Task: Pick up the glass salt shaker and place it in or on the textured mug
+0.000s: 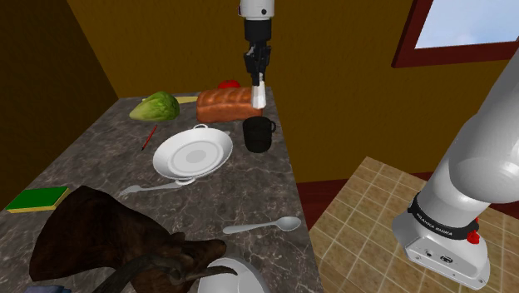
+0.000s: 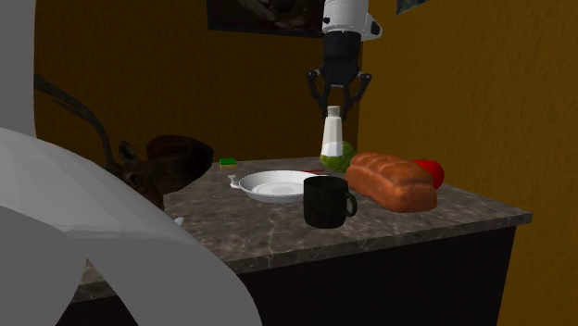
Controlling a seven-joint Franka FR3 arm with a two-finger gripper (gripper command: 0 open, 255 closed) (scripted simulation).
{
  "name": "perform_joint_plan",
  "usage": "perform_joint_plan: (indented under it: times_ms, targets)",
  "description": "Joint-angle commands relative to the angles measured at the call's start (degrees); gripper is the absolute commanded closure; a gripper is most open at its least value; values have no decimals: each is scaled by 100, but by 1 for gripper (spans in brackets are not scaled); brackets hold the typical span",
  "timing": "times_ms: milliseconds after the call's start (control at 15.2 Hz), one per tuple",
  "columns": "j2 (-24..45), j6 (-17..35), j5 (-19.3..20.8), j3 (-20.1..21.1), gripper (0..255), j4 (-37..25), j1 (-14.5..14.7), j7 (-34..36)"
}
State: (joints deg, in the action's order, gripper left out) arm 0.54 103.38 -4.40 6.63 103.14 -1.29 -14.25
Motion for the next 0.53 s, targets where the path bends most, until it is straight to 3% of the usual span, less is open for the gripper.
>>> perform_joint_plan:
  times_ms: [0,462]
  targets:
    - [-11,163,-5,4,255,170,4,-5]
    - [56,690,-10,9,255,630,9,-37]
